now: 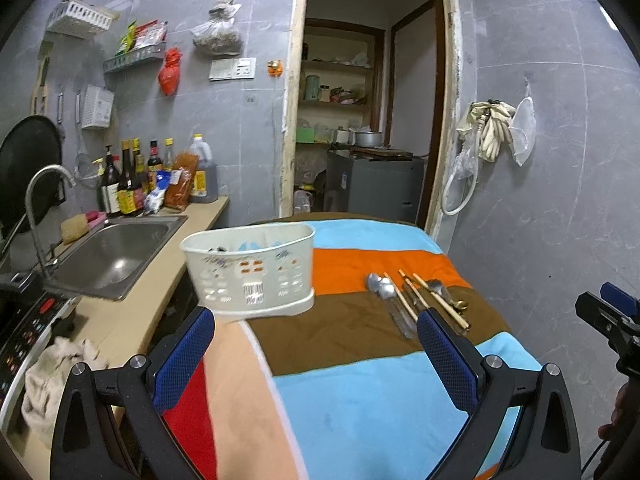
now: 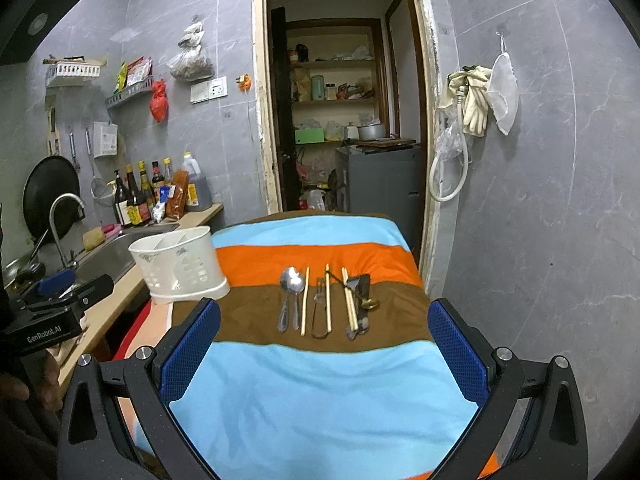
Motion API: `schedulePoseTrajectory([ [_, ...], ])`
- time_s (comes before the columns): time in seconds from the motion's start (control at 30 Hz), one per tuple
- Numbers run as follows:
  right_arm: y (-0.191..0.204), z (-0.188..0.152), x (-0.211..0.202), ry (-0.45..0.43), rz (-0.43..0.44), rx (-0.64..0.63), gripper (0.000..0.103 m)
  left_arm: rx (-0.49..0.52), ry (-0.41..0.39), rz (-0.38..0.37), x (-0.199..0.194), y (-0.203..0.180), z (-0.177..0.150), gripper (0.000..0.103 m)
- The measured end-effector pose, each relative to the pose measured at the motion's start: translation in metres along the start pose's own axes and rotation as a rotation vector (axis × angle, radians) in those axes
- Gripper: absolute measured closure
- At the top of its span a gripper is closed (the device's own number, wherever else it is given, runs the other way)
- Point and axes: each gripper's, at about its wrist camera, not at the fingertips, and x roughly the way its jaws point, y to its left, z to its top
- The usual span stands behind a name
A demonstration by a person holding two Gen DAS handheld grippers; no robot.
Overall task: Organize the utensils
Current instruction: 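Lower the left tool to the spoon while the right tool reaches the fork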
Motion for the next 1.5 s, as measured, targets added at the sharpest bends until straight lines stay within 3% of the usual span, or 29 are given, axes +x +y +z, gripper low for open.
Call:
schedulePoseTrajectory([
  [0.23,-0.021,0.025,0.033,-0.023,-0.015,0.003,0.001,0.019,-0.03,-0.031,0.034,-0.015,0.026,0.001],
  [0.43,-0.048,0.047,0.091,-0.004,0.006,0.011,0.001,0.042,-0.016,-0.032,0.083,-0.034,0.044,0.001],
  [0.73,-0.086,0.062,0.202,0.114,0.078,0.0,0.001,0.053,0.108,-0.077,0.18,-0.06,0.053,0.001],
  [1.0,-0.105,0.045,0.293,0.263,0.162,0.012,0.001,0.043,0.224,-0.118,0.257,-0.069,0.05,0.003],
  [1.1,-0.108,0.032,0.325,0.322,0.21,0.026,0.003,0.043,0.261,-0.123,0.281,-0.07,0.047,0.013],
  [1.33,-0.1,-0.006,0.374,0.455,0.285,0.048,0.044,-0.014,0.361,-0.145,0.324,-0.062,0.032,0.034],
  [1.5,-0.093,-0.02,0.387,0.503,0.345,0.065,0.05,-0.054,0.454,-0.18,0.347,-0.058,0.018,0.059],
])
